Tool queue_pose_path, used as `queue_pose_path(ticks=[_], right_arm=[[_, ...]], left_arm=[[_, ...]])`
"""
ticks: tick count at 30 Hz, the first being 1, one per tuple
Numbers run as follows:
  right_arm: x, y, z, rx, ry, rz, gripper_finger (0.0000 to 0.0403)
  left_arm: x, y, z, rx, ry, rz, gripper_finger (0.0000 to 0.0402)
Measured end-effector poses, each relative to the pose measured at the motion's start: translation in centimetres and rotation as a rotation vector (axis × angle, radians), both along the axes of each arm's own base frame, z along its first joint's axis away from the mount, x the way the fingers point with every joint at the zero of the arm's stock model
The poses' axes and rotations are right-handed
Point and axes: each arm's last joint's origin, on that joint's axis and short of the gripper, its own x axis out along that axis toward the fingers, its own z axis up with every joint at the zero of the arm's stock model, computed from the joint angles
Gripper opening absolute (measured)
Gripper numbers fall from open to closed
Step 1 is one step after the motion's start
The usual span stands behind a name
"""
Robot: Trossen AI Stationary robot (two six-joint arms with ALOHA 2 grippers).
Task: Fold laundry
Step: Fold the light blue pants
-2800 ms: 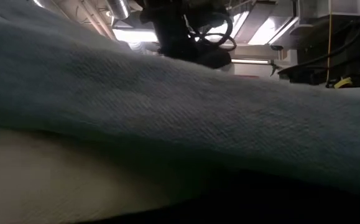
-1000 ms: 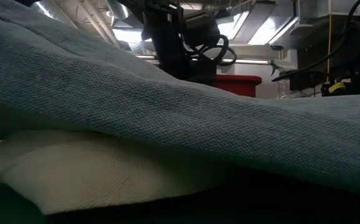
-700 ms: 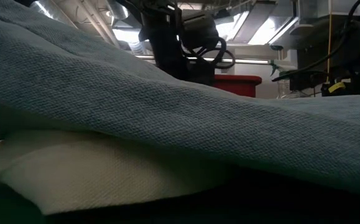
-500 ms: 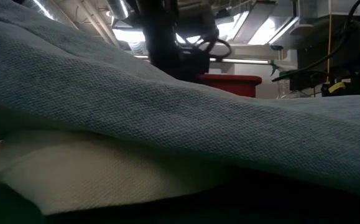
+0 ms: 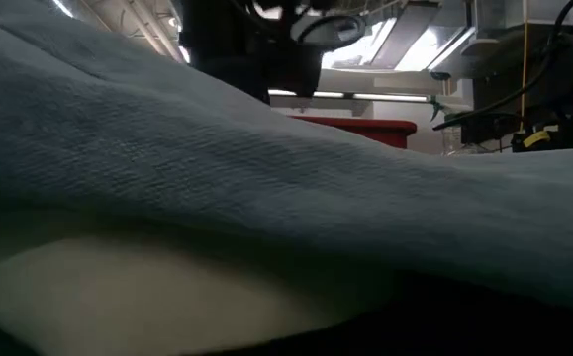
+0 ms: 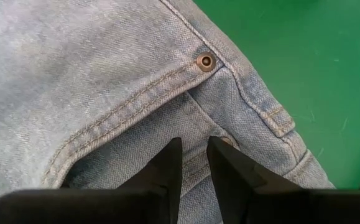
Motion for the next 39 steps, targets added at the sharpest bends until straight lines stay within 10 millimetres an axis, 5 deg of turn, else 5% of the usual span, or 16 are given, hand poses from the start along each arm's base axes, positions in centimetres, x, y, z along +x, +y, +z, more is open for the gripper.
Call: queue_pose_path(ticks=[13, 22, 29, 39], right_arm=[[0.0, 0.0, 0.0, 0.0, 0.001, 0.002, 0.0082], [0.0, 0.0, 0.0, 0.0, 0.001, 0.002, 0.0082], [0.0, 0.0, 0.0, 0.0, 0.001, 0.003, 0.0082], [0.0, 0.0, 0.0, 0.0, 0.0, 0.003, 0.0082]], left_arm=[[-0.2, -1.3, 0.2, 0.036, -0.099, 0.175, 0.0111], [0.5, -0.4, 3.3, -0.012, -0.075, 0.222, 0.0115], [-1.1, 0.4, 6.0, 0.008, 0.117, 0.257, 0.0115], [-3.5, -0.3, 5.2, -0.013, 0.357, 0.309, 0.011]])
